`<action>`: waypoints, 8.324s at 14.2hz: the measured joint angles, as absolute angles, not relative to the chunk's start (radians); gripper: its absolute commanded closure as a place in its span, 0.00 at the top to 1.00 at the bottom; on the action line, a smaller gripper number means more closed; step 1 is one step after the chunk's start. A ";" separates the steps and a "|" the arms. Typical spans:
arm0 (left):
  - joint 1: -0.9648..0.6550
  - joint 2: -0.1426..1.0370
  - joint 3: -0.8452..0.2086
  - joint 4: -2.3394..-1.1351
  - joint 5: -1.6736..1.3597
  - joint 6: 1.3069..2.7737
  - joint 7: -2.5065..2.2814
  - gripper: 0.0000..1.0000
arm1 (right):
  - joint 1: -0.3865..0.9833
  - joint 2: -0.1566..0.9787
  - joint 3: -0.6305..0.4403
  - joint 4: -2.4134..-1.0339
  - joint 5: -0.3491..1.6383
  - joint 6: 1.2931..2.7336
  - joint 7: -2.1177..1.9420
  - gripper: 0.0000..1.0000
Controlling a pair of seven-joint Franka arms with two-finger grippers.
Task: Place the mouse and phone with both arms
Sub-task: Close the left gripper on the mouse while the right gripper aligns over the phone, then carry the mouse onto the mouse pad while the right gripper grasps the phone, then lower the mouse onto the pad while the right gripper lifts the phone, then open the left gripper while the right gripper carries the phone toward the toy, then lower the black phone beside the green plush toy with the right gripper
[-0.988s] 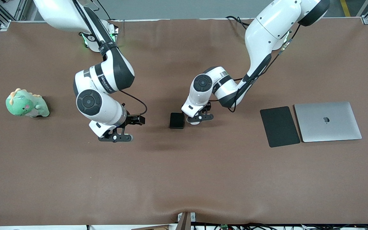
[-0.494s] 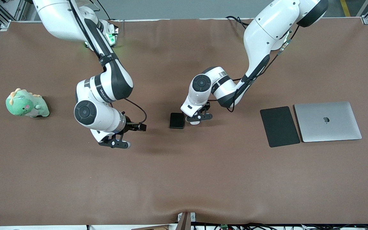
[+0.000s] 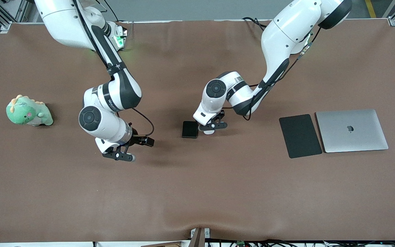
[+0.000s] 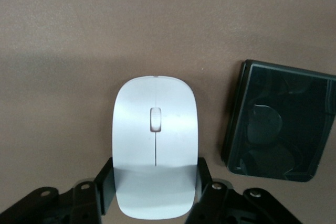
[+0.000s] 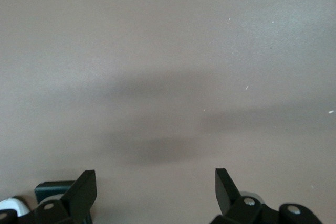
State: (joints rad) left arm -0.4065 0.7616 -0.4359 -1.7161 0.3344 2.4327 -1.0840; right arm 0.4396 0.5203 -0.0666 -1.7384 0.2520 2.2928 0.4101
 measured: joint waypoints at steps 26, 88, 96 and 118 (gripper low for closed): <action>0.412 0.412 -0.522 -2.164 0.390 2.425 -0.341 0.39 | 0.733 0.753 -0.057 -1.536 0.205 2.323 0.663 1.00; 0.522 0.142 -0.722 -1.335 0.160 1.403 -0.185 1.00 | -0.112 0.501 -0.094 -1.895 0.032 2.231 -0.169 0.00; 0.162 0.077 -0.303 -1.352 0.110 1.396 -0.126 1.00 | -0.187 0.503 -0.093 -1.953 0.032 2.291 -0.225 0.00; 0.026 -0.112 -0.133 -1.584 0.006 1.434 -0.095 1.00 | -0.150 0.468 -0.064 -1.947 0.031 2.231 -0.240 1.00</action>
